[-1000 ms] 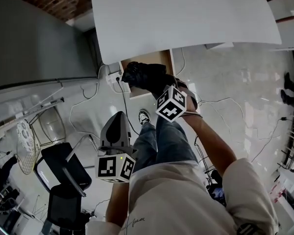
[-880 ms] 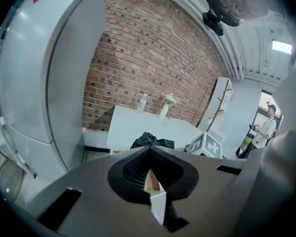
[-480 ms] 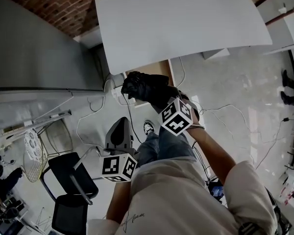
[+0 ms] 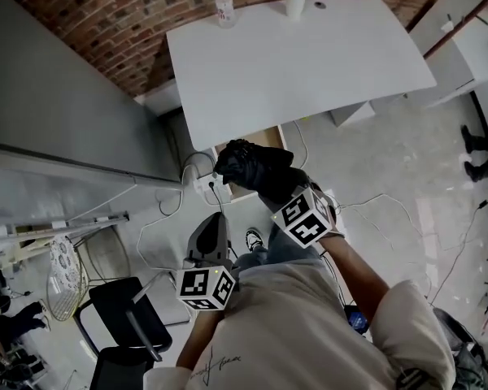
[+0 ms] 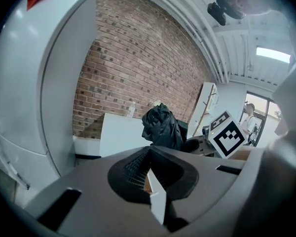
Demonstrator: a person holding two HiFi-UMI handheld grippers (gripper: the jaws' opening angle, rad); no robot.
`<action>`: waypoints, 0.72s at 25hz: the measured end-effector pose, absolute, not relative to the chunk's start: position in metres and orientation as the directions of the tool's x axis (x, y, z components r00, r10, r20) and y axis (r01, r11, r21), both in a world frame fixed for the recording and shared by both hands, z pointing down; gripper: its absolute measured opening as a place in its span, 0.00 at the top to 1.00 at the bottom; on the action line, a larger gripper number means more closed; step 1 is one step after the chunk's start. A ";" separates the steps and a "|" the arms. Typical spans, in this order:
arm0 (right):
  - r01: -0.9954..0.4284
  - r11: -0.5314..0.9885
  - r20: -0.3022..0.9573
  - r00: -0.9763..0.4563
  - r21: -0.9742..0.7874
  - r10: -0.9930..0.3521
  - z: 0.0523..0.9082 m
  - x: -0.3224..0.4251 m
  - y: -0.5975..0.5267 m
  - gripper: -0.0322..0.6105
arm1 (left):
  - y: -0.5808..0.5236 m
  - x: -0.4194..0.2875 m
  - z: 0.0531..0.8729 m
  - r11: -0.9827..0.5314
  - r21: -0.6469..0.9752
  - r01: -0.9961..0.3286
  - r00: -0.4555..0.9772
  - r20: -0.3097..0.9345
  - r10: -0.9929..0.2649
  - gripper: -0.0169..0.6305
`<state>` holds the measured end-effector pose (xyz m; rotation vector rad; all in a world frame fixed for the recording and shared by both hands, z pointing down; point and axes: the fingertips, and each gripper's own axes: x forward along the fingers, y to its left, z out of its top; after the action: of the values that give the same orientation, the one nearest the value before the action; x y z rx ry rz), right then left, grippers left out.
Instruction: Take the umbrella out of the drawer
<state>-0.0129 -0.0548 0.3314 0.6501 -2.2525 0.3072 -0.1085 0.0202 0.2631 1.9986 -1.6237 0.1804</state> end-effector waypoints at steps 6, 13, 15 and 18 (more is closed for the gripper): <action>-0.594 0.804 0.679 -0.596 -0.013 -0.429 0.297 0.007 -0.043 0.54 | 0.021 -0.116 0.236 -0.135 0.327 -0.935 0.258 0.370 -0.893 0.95; -0.665 0.746 0.589 -0.615 -0.031 -0.524 0.254 0.032 -0.029 0.54 | 0.025 -0.127 0.215 -0.117 0.341 -0.933 0.232 0.319 -0.919 0.95; -0.680 0.733 0.568 -0.615 -0.030 -0.547 0.245 0.037 -0.023 0.54 | 0.030 -0.131 0.212 -0.114 0.339 -0.934 0.227 0.317 -0.921 0.95; -0.696 0.718 0.530 -0.619 -0.029 -0.579 0.231 0.042 -0.017 0.54 | 0.035 -0.136 0.208 -0.114 0.327 -0.938 0.221 0.310 -0.925 0.95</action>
<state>0.0418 -0.0168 0.2305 0.9725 -2.4290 0.3169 -0.1356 0.0354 0.2078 2.0514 -1.7158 0.0397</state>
